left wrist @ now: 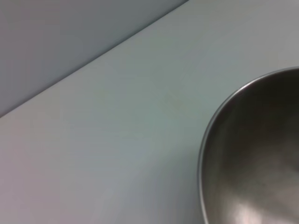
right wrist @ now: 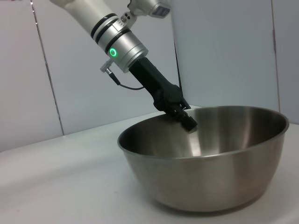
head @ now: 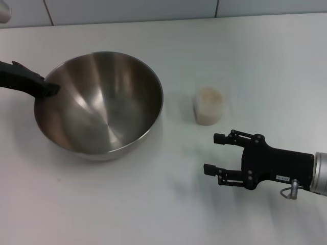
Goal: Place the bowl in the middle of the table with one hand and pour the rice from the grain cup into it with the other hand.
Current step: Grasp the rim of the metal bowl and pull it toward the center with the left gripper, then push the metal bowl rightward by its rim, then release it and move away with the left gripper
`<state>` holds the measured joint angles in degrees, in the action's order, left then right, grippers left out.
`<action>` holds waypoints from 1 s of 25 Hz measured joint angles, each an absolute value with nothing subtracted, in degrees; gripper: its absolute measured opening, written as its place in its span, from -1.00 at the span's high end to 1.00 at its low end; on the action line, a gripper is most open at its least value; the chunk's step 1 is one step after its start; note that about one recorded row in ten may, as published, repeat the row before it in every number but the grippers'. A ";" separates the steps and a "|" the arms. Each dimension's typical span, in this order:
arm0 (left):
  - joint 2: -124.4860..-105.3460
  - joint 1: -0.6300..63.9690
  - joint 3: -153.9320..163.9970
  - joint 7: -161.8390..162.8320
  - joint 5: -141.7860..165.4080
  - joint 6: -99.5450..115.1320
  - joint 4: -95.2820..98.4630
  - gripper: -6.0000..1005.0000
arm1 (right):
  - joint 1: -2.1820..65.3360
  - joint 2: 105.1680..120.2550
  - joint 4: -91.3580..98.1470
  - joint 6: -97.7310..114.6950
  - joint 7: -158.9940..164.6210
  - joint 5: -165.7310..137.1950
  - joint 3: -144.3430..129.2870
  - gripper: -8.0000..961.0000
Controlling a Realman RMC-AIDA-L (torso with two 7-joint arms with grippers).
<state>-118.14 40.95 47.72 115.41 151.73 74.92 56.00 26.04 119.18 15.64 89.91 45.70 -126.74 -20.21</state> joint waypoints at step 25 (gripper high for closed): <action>-116.07 47.24 37.53 119.16 151.10 83.87 57.11 0.91 | 26.10 119.18 15.44 89.92 45.61 -126.74 -20.21 -0.66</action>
